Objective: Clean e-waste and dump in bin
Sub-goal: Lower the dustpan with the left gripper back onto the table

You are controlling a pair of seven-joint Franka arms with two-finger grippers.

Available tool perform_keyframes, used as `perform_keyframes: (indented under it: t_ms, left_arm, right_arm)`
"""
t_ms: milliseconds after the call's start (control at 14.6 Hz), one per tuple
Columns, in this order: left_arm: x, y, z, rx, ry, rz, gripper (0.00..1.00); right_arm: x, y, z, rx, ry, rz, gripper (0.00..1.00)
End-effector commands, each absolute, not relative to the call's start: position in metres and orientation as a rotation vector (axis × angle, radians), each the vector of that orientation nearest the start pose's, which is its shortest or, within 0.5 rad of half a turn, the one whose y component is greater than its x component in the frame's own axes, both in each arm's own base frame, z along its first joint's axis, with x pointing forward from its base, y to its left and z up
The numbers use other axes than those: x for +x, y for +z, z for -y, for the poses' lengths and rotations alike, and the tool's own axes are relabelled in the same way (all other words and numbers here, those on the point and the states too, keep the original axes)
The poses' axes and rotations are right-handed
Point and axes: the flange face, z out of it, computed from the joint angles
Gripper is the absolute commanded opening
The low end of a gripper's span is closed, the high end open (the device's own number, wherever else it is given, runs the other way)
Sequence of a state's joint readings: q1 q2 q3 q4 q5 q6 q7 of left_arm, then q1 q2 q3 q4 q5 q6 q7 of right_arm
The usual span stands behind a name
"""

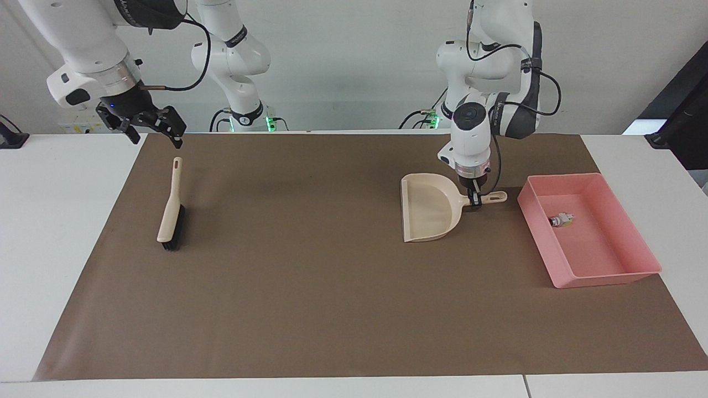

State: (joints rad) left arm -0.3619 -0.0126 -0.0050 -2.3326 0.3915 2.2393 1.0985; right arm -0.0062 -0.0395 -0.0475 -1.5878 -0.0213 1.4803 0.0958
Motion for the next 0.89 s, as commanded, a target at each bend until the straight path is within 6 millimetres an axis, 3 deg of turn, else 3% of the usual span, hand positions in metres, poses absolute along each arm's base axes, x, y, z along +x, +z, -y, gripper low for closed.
perform_keyframes:
  t_ms: [0,69,275,344,412,481,618,824]
  left_arm:
    - [0.46,0.326,0.171,-1.897,0.221,-2.186,0.02]
    - [0.462,0.328,0.172,-1.905,0.212,-2.176,0.19]
    - [0.466,0.342,0.16,-1.965,0.197,-2.11,0.43]
    - [0.467,0.354,0.15,-2.017,0.181,-2.049,0.55]
    - [0.466,0.361,0.14,-2.097,0.19,-1.959,0.73]
    - [0.463,0.37,0.131,-2.182,0.203,-1.852,0.96]
    - [0.458,0.385,0.122,-2.292,0.2,-1.692,0.98]
    - [0.458,0.409,0.092,-2.448,0.153,-1.427,0.98]
  right_arm:
    - [0.53,0.63,0.034,-3.137,0.125,-0.215,1.0]
    - [0.53,0.63,0.034,-3.137,0.123,-0.215,1.0]
    - [0.53,0.63,0.034,-3.137,0.123,-0.215,1.0]
    - [0.53,0.63,0.034,-3.137,0.123,-0.215,1.0]
    - [0.53,0.63,0.034,-3.137,0.123,-0.215,1.0]
    - [0.53,0.63,0.034,-3.137,0.123,-0.215,1.0]
    - [0.53,0.63,0.034,-3.137,0.123,-0.215,1.0]
    - [0.53,0.629,0.034,-3.137,0.128,-0.215,1.0]
